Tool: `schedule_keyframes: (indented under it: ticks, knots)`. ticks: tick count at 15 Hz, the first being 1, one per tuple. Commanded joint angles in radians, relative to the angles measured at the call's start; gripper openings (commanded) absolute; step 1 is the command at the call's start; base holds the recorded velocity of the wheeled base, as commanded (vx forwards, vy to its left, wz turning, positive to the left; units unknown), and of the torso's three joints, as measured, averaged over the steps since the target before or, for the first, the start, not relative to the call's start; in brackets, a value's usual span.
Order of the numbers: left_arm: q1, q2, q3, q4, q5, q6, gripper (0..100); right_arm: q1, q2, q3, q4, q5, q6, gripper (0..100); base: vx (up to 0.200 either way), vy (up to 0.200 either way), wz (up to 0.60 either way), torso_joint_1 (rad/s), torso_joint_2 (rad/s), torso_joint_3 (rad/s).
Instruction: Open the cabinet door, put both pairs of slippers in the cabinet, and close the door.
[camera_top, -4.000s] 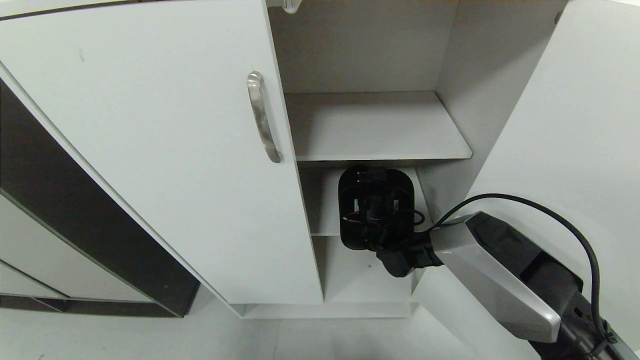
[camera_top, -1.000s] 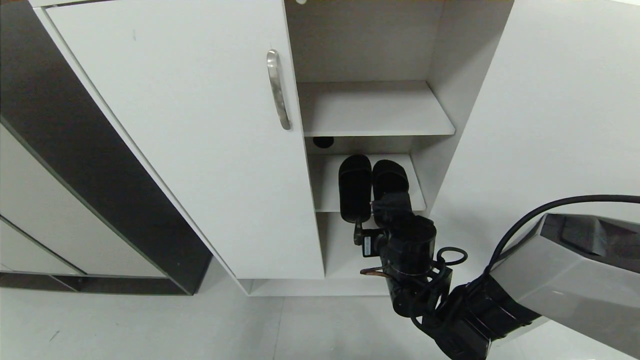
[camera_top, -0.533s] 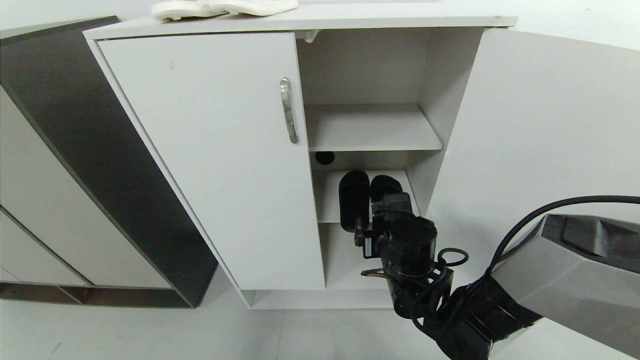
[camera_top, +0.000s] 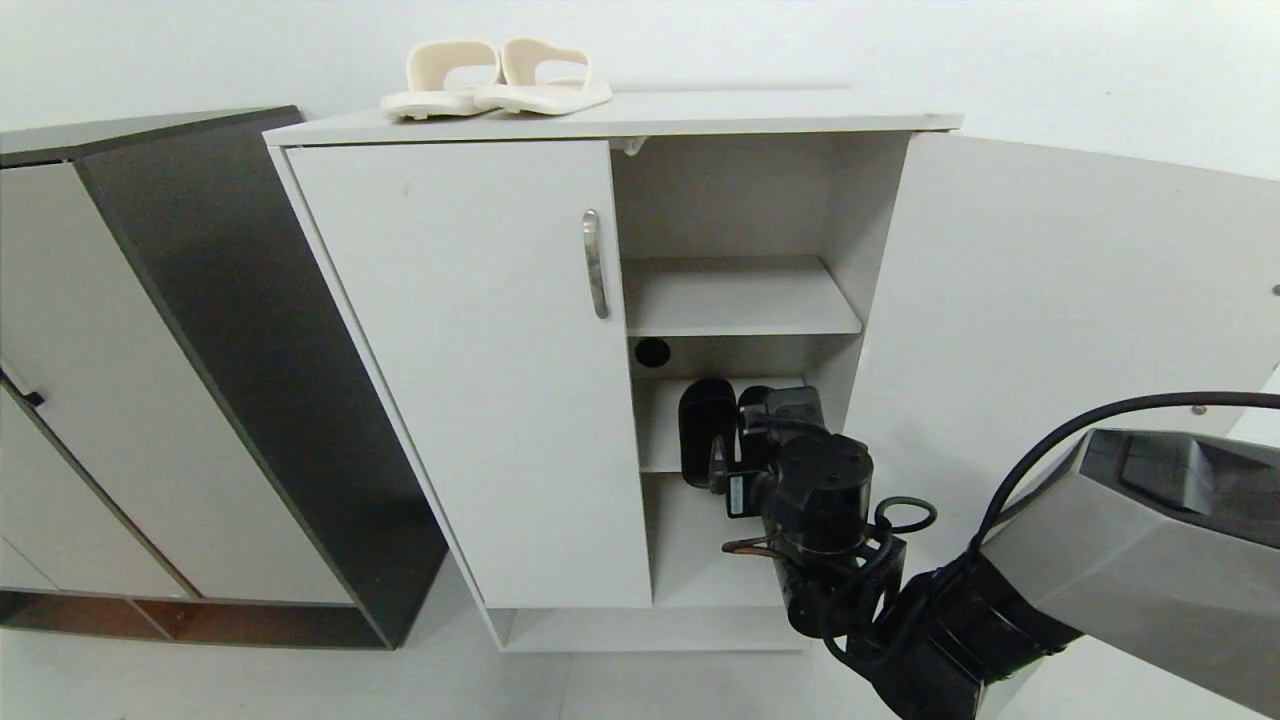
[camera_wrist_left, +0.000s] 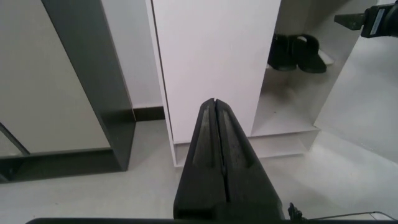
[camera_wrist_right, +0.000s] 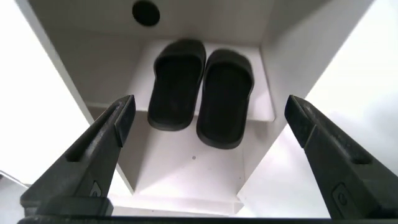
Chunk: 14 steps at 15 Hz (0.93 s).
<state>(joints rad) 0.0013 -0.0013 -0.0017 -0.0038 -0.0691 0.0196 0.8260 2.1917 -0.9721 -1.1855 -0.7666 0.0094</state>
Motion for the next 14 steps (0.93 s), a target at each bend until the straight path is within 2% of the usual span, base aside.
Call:
schedule_keyframes:
  ticks: [1, 4, 6, 8, 14]
  knots:
    - [0.0, 0.001, 0.0, -0.001, 0.0, 0.003, 0, -0.001, 0.006, 0.0, 0.0, 0.0, 0.0, 100, 0.0, 0.0, 0.0, -0.002, 0.0, 0.193]
    - [0.0, 0.001, 0.0, -0.001, 0.0, 0.003, 0, -0.001, -0.01, 0.044, 0.003, 0.016, -0.008, 100, 0.0, 0.0, 0.0, 0.004, 0.0, 0.106]
    - [0.0, 0.001, 0.002, -0.001, -0.001, 0.034, 0, -0.001, -0.093, 0.118, 0.024, 0.113, -0.02, 100, 0.0, 0.0, 0.0, 0.0, 0.0, 0.0]
    - [0.0, 0.001, 0.002, -0.001, -0.001, 0.033, 0, -0.001, -0.122, 0.13, 0.063, 0.118, -0.017, 100, 0.0, 0.0, 0.0, 0.0, 0.0, 0.0]
    - [0.0, 0.001, 0.002, -0.001, -0.001, 0.031, 0, 0.004, -0.109, 0.147, 0.06, 0.119, -0.02, 100, 0.0, 0.0, 0.0, 0.0, 0.0, 0.0]
